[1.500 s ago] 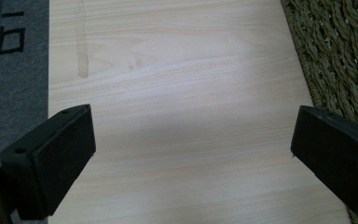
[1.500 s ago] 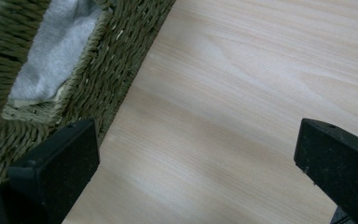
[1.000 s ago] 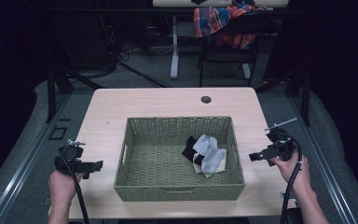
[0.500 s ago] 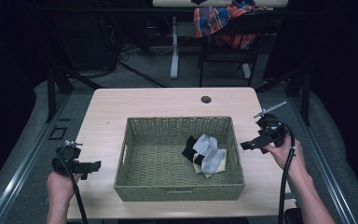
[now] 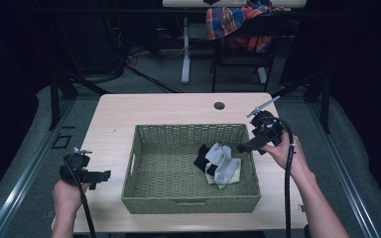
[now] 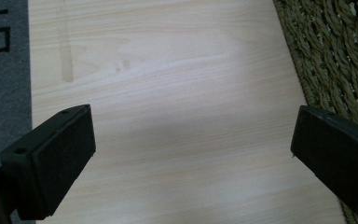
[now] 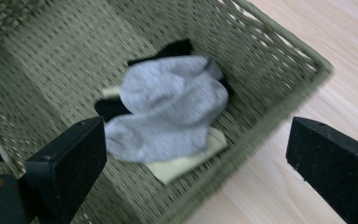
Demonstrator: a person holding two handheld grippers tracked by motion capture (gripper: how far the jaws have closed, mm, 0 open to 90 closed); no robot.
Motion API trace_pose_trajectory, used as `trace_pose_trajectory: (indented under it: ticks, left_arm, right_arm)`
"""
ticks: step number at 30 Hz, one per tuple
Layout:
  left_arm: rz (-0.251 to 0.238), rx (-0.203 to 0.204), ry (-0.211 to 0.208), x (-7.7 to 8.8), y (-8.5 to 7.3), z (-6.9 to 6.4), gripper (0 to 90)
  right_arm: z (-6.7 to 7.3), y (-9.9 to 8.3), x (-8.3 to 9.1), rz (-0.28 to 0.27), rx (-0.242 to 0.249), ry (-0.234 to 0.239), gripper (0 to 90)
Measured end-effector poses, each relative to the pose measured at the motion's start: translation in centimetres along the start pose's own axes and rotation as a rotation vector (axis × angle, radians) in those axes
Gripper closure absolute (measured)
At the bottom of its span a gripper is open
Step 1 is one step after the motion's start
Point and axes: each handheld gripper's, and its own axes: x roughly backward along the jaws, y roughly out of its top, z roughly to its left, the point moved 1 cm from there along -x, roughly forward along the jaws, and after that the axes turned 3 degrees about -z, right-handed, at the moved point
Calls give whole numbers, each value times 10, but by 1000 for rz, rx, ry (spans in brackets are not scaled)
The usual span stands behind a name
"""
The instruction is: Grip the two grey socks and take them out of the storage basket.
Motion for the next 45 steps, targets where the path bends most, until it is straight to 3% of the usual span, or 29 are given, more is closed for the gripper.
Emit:
trace_pose_trajectory:
  ticks: [3,6,9,11,23,26,36,45]
  left_arm:
    - [2,-5,-1,0,0,0,0]
    - [3,-8,-1,0,0,0,0]
    - [3,-9,-1,0,1,0,0]
    - [7,-14,-3,0,1,-1,0]
    - [16,-14,-11,0,0,0,0]
    - [19,-19,-11,0,1,-1,0]
    - [26,-26,-19,-1,0,-1,0]
    - [34,-27,-29,-2,0,-2,0]
  right_arm:
    - [3,6,-6,-8,2,8,52]
    - [10,12,-21,47,29,12,80]
    - [13,13,-27,69,47,24,131]
    - [15,13,-33,65,28,37,149]
    - [18,12,-63,185,46,28,304]
    - [20,11,-71,182,14,16,343]
    - [21,13,-90,270,-7,-9,448]
    - [17,10,-102,327,-56,-21,616]
